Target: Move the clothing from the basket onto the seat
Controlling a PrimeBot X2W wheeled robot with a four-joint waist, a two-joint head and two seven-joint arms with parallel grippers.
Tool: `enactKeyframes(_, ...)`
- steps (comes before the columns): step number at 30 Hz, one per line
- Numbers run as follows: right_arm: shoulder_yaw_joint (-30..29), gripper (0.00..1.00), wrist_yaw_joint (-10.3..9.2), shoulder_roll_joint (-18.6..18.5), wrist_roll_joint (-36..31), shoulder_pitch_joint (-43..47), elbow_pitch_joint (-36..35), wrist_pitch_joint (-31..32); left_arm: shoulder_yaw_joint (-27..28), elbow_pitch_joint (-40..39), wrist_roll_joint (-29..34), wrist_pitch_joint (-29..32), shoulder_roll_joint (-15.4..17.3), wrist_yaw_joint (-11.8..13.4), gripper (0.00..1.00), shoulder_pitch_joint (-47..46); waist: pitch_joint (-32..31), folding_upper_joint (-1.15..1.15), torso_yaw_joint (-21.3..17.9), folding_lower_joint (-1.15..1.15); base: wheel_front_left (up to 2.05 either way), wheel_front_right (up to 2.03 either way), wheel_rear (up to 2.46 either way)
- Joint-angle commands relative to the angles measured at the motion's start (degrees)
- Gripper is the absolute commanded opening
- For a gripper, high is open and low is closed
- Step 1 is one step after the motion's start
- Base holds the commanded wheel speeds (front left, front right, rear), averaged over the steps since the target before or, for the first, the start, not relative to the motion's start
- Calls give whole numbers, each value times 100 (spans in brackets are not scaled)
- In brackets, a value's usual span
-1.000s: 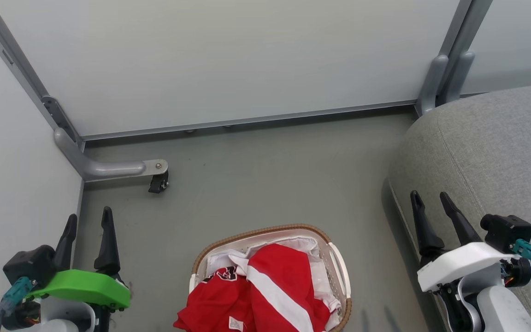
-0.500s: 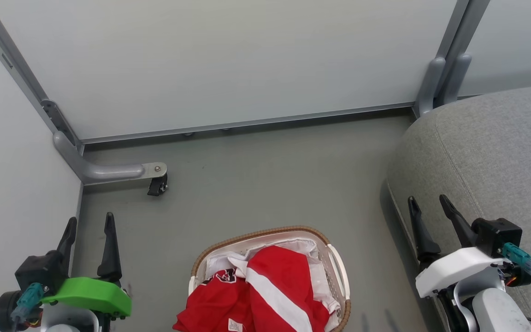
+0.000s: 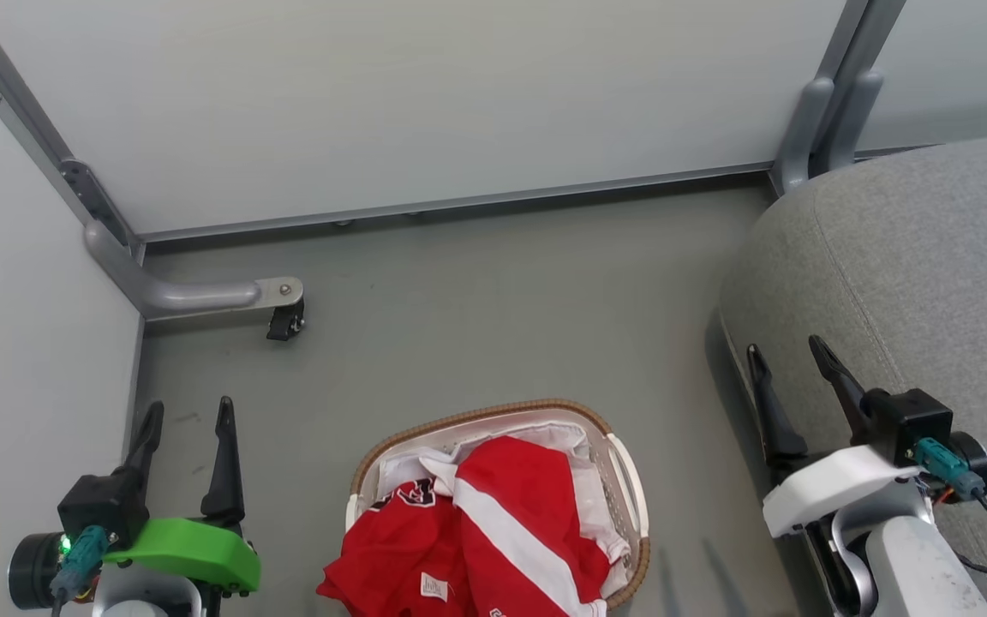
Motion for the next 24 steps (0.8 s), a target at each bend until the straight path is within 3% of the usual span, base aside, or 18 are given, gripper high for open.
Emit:
enactKeyframes(1, 11, 100, 1, -3, -139, -129, -63, -67, -30, 64, 25, -48, 23, -39, 100, -178, 251, 0, -76, 0, 0, 0, 0)
enactKeyframes(8, 153, 100, 1, 26, -456, -498, -349, -134, -770, 394, -108, -122, 292, -40, 100, -735, 1014, 0, -305, 0, 0, 0, 0)
enactKeyframes(24, 610, 100, 0, 26, -328, -1271, -1092, -260, -2587, 1446, -301, -241, 994, -33, 100, -2388, 3097, 0, -1002, 0, 0, 0, 0)
